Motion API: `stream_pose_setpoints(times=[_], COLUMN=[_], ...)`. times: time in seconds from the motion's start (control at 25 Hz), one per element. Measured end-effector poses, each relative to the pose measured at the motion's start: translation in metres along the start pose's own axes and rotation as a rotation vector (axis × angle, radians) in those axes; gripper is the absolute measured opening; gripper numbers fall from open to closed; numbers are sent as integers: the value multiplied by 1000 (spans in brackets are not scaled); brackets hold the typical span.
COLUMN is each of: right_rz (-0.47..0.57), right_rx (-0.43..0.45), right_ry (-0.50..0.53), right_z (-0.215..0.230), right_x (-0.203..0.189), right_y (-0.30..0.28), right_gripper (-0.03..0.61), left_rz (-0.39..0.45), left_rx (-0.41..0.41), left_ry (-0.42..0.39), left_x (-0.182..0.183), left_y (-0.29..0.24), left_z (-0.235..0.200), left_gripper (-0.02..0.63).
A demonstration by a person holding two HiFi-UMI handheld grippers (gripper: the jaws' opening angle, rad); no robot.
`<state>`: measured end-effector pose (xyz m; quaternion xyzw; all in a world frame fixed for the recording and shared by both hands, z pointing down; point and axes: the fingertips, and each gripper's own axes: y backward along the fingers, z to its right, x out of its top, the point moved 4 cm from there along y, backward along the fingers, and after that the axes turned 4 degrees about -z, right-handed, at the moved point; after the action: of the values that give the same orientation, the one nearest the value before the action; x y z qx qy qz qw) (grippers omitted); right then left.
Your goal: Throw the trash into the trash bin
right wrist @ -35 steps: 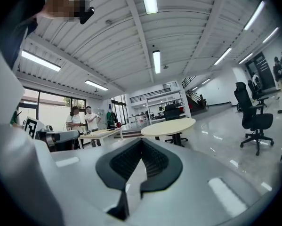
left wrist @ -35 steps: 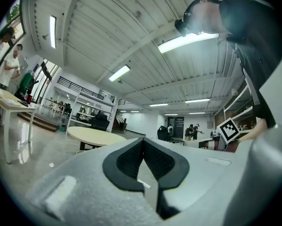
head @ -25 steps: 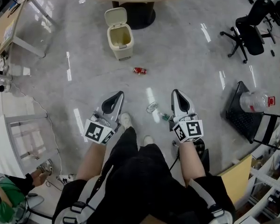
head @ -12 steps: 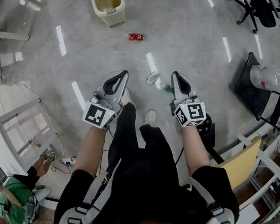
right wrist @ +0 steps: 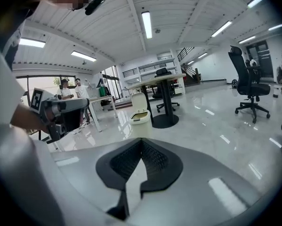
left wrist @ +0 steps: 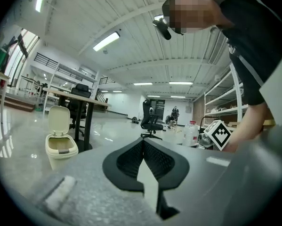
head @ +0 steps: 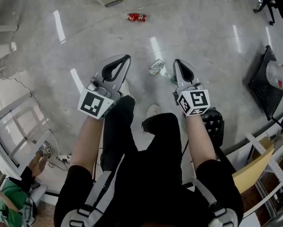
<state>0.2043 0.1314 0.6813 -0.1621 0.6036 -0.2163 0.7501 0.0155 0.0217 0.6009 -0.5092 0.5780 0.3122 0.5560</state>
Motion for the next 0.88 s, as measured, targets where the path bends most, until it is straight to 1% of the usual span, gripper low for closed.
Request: stream_pose_setpoints(times=[0.12, 0.24, 0.32, 0.4, 0.44, 0.52, 0.6, 0.64, 0.72, 0.8, 0.88], right_rz=[17, 35, 52, 56, 61, 81, 83, 69, 14, -63, -159], right_rx=[35, 109, 169, 227, 251, 293, 339, 360, 398, 447, 523], right_ry=[31, 145, 210, 275, 317, 388, 443, 467, 495, 514, 556], right_z=[15, 25, 31, 31, 28, 24, 21, 19, 18, 20, 20], right_x=[-34, -66, -89, -110, -118, -129, -140, -148, -165, -183, -205], right_y=[-31, -66, -88, -107, -116, -134, -147, -150, -154, -160, -169], right_gripper=[6, 6, 6, 6, 6, 6, 6, 6, 6, 6, 10], left_rz=[22, 60, 64, 26, 12, 26, 51, 49, 21, -3, -15], left_rx=[-32, -75, -124, -206, -236, -244, -214, -200, -180, -161, -140], left_ry=[-39, -82, -164, -261, -279, -238, -201, -193, -177, -161, -151], left_x=[-35, -65, -89, -119, -133, -155, -173, -181, -193, -200, -207], left_y=[-27, -52, -68, -80, -84, -90, -89, -86, -75, -64, -56], left_z=[-12, -29, -31, -19, -15, -17, -24, -25, -28, -36, -46], left_gripper=[0, 0, 0, 0, 0, 0, 0, 0, 0, 0, 0])
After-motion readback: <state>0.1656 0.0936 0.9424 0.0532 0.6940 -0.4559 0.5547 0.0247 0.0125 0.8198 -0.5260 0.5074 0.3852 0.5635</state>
